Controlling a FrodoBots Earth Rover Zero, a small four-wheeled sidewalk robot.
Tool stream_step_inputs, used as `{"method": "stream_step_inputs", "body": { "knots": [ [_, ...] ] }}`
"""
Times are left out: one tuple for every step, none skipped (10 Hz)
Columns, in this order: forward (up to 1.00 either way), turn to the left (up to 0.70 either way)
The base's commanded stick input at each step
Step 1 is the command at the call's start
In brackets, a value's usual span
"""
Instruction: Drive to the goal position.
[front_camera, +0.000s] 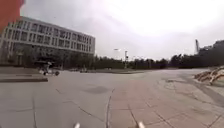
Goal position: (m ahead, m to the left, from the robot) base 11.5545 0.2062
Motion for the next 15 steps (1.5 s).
{"method": "stream_step_inputs", "body": {
  "knots": [
    [0.50,0.00],
    [0.50,0.00],
    [0.50,0.00],
    [0.50,0.00],
    [0.50,0.00],
    [0.50,0.00],
    [0.50,0.00],
    [0.50,0.00],
    [0.50,0.00],
    [0.50,0.00],
    [0.50,0.00],
    [0.50,0.00],
    [0.50,0.00],
    [0.50,0.00],
    [0.50,0.00]
  ]
}}
